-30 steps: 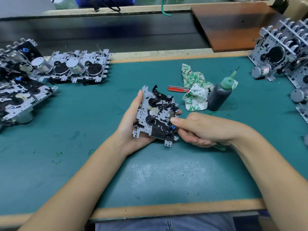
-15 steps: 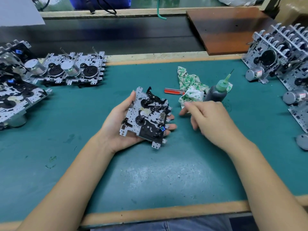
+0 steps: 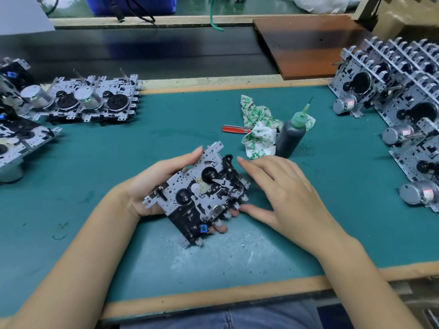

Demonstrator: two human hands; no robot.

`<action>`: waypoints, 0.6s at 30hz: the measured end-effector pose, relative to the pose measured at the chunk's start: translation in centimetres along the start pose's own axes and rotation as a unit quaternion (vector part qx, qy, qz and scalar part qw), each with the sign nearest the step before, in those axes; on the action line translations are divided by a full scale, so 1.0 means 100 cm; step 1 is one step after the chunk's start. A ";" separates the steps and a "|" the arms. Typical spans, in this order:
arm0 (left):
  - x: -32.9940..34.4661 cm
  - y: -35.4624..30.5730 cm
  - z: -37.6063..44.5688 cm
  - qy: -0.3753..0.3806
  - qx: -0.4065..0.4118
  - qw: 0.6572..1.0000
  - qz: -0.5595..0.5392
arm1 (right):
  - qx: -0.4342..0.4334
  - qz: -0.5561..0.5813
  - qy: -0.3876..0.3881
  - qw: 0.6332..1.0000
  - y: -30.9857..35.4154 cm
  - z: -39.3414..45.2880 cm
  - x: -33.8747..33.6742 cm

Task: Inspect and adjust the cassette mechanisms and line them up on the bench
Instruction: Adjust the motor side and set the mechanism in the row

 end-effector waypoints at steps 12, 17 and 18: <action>-0.018 -0.003 -0.010 -0.110 -0.008 0.992 0.054 | 0.184 0.112 -0.104 0.971 -0.043 -0.021 -0.005; -0.017 -0.001 -0.013 -0.125 -0.015 0.991 0.055 | 0.038 0.071 -0.002 0.997 -0.004 -0.011 0.006; -0.019 -0.001 -0.015 -0.141 -0.016 0.988 0.063 | 0.019 0.068 0.006 0.997 0.001 -0.010 0.007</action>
Point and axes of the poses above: each hand's wrist, its own z-axis towards the middle knuckle, its own x-axis out of the palm, y = z × x, the point moved 9 cm from there along z, towards the middle knuckle, and after that the axes turned 10 degrees about y, right-handed, at the moved point
